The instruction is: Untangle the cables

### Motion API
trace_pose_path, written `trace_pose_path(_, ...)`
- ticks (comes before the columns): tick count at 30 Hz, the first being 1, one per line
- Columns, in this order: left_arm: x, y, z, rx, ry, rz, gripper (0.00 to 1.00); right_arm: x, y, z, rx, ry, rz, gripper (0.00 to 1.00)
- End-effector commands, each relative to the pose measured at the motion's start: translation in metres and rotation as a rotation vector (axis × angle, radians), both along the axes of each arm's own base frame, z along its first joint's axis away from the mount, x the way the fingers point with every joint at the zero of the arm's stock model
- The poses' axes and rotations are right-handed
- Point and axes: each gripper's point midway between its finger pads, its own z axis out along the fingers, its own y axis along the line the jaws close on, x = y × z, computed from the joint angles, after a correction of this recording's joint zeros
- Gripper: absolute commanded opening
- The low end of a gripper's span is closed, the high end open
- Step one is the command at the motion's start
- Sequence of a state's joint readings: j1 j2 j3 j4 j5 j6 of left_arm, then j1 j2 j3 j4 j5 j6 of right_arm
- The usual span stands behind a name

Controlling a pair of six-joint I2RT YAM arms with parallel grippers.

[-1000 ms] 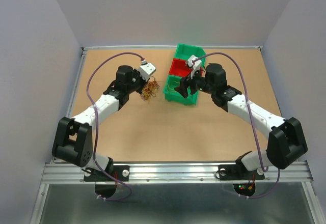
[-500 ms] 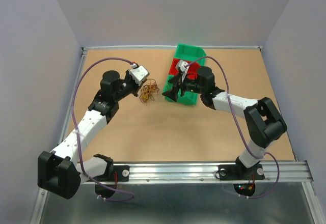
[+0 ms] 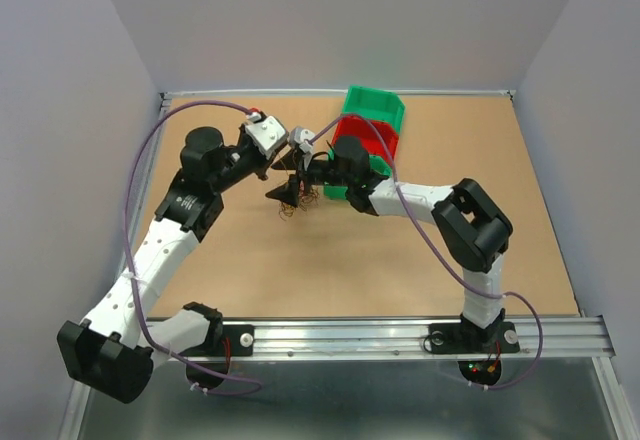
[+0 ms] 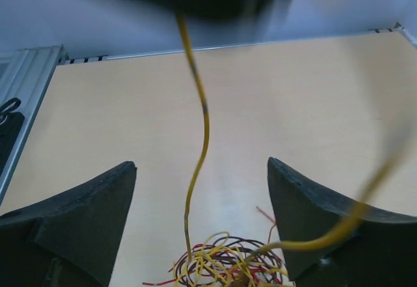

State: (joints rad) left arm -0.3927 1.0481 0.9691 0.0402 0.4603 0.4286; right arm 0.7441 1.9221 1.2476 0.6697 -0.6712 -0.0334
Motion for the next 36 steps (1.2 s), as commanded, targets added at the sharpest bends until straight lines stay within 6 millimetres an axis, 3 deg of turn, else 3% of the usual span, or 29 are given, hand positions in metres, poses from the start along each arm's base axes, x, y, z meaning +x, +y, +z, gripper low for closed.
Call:
trace_pose_path(1,-0.015,0.013,0.105,-0.096,-0.22,0.043,0.0,0.022,0.015,0.014,0.066,-0.062,-0.035,0.81)
trace_pose_path(2,-0.017,0.018,0.132,-0.124,-0.266,0.069,0.0,0.022,0.017,0.012,0.068,-0.061,-0.028,0.78)
trace_pose_path(3,-0.016,0.026,0.146,-0.14,-0.29,0.117,0.0,0.023,0.019,0.012,0.073,-0.053,-0.023,0.7)
trace_pose_path(4,-0.016,0.032,0.16,-0.157,-0.31,0.146,0.0,0.022,0.021,0.005,0.069,-0.046,-0.012,0.66)
trace_pose_path(5,-0.018,0.039,0.187,-0.187,-0.357,0.179,0.0,0.022,0.022,0.007,0.079,-0.053,-0.006,0.63)
trace_pose_path(7,-0.015,0.057,0.213,-0.231,-0.391,0.286,0.0,0.022,0.024,0.004,0.08,-0.051,0.003,0.54)
trace_pose_path(8,-0.012,0.072,0.237,-0.266,-0.423,0.372,0.0,0.021,0.024,0.003,0.079,-0.051,0.009,0.51)
trace_pose_path(9,-0.013,0.073,0.248,-0.283,-0.438,0.371,0.0,0.021,0.025,0.002,0.081,-0.031,0.013,0.49)
trace_pose_path(12,-0.009,0.108,0.287,-0.359,-0.486,0.564,0.0,0.021,0.027,-0.001,0.08,-0.018,0.021,0.39)
trace_pose_path(15,-0.008,0.111,0.306,-0.394,-0.513,0.585,0.0,0.022,0.027,-0.002,0.08,-0.017,0.015,0.33)
trace_pose_path(18,-0.004,0.103,0.303,-0.393,-0.5,0.551,0.0,0.019,0.023,0.002,0.081,-0.028,0.01,0.24)
trace_pose_path(20,0.002,0.1,0.294,-0.389,-0.481,0.551,0.0,0.015,0.02,0.005,0.08,-0.034,0.018,0.26)
trace_pose_path(25,0.009,0.1,0.283,-0.39,-0.479,0.566,0.0,0.006,0.01,0.011,0.083,-0.042,0.01,0.77)
trace_pose_path(28,0.008,0.085,0.267,-0.364,-0.454,0.487,0.0,0.003,0.003,0.024,0.099,-0.088,-0.011,0.82)
trace_pose_path(31,0.009,0.067,0.241,-0.321,-0.409,0.398,0.0,-0.004,-0.009,0.037,0.108,-0.124,-0.035,0.83)
trace_pose_path(32,0.007,0.065,0.235,-0.314,-0.399,0.38,0.0,-0.007,-0.015,0.031,0.096,-0.117,-0.051,0.83)
trace_pose_path(33,0.012,0.06,0.215,-0.291,-0.364,0.366,0.0,-0.011,-0.022,0.045,0.112,-0.148,-0.061,0.83)
trace_pose_path(36,0.013,0.046,0.173,-0.261,-0.316,0.307,0.0,-0.027,-0.04,0.062,0.125,-0.187,-0.081,0.87)
